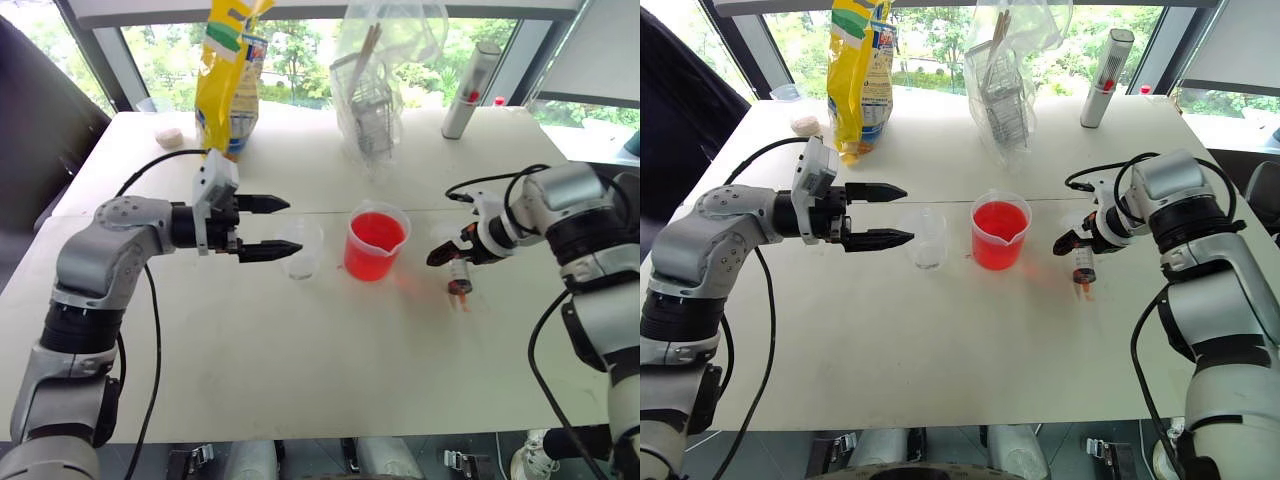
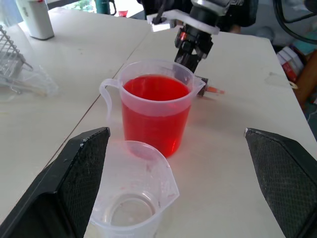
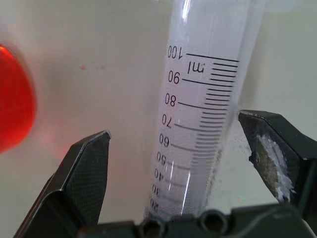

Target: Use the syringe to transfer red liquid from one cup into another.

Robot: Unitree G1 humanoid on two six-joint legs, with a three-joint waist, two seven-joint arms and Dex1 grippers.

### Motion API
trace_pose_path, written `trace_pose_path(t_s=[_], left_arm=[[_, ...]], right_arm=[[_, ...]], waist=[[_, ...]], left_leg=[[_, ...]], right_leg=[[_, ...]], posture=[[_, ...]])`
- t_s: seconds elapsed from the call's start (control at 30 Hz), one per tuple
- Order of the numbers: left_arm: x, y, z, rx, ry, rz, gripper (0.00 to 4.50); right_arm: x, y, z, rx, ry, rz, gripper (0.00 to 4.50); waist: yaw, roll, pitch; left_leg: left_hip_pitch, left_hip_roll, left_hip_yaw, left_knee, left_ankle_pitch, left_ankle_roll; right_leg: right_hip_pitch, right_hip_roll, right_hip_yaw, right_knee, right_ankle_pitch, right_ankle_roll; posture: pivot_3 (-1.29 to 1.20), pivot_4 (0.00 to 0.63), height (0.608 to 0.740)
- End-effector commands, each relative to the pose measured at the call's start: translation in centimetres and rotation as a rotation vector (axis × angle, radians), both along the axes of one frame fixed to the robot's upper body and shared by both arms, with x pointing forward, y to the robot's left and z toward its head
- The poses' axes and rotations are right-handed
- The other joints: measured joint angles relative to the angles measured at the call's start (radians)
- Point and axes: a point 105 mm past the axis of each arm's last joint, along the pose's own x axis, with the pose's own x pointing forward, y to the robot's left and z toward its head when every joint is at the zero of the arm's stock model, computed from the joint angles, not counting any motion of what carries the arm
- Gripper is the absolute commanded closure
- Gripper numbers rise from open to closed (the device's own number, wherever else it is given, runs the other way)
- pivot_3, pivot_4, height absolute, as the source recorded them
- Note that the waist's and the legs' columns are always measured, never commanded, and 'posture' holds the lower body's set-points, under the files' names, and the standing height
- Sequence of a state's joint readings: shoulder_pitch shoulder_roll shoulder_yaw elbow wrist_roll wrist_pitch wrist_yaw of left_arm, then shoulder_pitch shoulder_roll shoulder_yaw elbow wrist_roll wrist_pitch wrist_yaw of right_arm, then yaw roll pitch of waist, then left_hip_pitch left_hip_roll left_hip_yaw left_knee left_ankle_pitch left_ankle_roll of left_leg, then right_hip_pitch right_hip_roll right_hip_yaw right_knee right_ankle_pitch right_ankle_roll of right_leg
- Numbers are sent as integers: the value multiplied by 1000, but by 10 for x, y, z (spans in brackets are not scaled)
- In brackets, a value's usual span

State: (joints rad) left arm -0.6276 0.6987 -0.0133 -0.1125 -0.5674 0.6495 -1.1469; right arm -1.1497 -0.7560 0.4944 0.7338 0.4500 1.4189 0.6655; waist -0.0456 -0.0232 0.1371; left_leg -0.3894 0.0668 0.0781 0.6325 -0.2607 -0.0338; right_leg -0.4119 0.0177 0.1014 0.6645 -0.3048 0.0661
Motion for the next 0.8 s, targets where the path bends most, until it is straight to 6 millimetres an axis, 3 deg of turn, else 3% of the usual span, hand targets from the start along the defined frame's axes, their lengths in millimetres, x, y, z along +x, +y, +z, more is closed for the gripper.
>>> trace_pose_path(t_s=[0.03,0.13,0.3,0.37,0.53,0.6,0.7,0.8], left_arm=[[-5,3,12,-12,-52,13,0],[-6,4,13,-12,-55,23,0],[-7,5,12,-11,-57,31,0],[-7,4,12,-10,-59,32,0],[0,7,18,-11,-75,39,0],[5,8,25,-26,-92,52,0],[13,10,33,-39,-118,58,0],[19,10,42,-49,-140,49,0]], right_arm=[[11,0,6,-39,-30,31,32],[14,4,1,-69,-16,58,32],[17,5,-3,-101,-3,92,2426],[17,5,-4,-107,7,100,3058],[16,-1,2,-96,-10,79,3100],[19,-4,19,-62,-80,78,3100],[25,-4,58,-50,-300,122,3100],[22,2,110,-60,-624,200,3100]], waist=[[0,0,0],[-2,-1,-1],[-6,-1,-1],[-11,-1,-1],[-19,-1,-1],[-19,0,0],[-12,2,1],[-10,2,1]], left_leg=[[0,0,0,0,0,0],[0,0,0,0,0,0],[1,0,0,0,0,0],[2,0,0,0,0,0],[3,0,-1,0,0,0],[2,0,-1,0,0,0],[0,0,-1,0,0,0],[0,0,-1,0,0,0]], right_leg=[[0,0,0,0,0,0],[1,0,-1,0,0,0],[1,0,-1,0,0,0],[2,0,-1,0,0,0],[3,0,-2,0,0,0],[3,0,-2,0,0,0],[2,-1,-3,0,0,0],[1,-1,-2,0,0,0]], posture=[[0,150,739],[0,150,739],[0,150,739],[0,150,739],[0,150,739],[0,150,739],[0,150,739],[0,150,739]])
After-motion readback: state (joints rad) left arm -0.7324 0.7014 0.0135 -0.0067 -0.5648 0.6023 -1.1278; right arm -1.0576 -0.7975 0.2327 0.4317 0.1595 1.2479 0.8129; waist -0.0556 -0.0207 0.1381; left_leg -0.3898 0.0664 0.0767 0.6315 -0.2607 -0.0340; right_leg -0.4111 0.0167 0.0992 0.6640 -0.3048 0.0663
